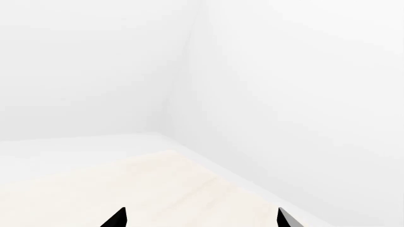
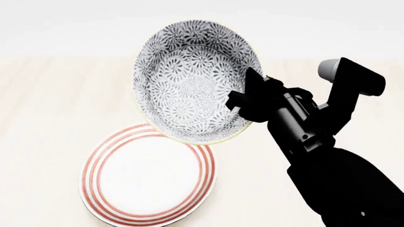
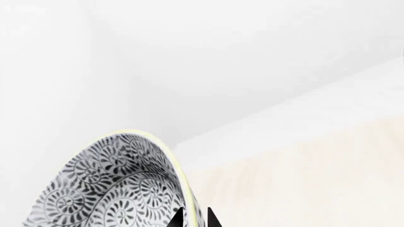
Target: Put the bowl on the plate.
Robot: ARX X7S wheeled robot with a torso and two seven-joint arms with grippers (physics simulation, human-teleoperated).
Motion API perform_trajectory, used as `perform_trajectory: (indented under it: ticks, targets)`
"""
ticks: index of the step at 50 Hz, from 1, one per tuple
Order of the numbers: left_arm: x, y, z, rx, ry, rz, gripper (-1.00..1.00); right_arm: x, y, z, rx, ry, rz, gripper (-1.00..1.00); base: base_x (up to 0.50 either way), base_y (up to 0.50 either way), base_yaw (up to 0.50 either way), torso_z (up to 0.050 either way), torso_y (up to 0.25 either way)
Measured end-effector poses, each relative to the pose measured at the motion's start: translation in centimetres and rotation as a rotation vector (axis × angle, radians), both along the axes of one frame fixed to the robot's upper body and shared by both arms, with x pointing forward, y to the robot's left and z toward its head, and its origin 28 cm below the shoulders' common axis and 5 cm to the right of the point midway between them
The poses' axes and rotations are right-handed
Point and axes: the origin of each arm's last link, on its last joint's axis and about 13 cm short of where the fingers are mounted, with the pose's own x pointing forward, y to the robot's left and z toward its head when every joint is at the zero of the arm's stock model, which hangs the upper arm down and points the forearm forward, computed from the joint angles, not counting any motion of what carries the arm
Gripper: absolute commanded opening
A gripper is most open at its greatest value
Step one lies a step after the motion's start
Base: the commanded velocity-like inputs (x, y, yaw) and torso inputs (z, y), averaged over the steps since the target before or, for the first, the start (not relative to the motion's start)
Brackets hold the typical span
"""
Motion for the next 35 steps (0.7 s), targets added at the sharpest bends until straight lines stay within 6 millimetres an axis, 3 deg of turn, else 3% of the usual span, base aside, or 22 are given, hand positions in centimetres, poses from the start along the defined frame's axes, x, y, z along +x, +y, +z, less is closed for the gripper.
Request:
perform_trajectory:
  ticks: [13, 35]
  targets:
    - [-0.1, 0.0, 0.0, -0.003, -0.003, 0.0, 1.0, 2.9, 0.9, -1.3, 0.139, 0.143, -0.017, -1.0, 0.0, 0.0, 0.0, 0.0, 0.001]
    - [-0.5, -0.2, 0.0, -0.009, -0.007, -0.012, 1.0, 6.3, 4.4, -3.7, 0.081, 0.261, 0.062, -1.0, 0.0, 0.0, 0.0, 0.0, 0.0]
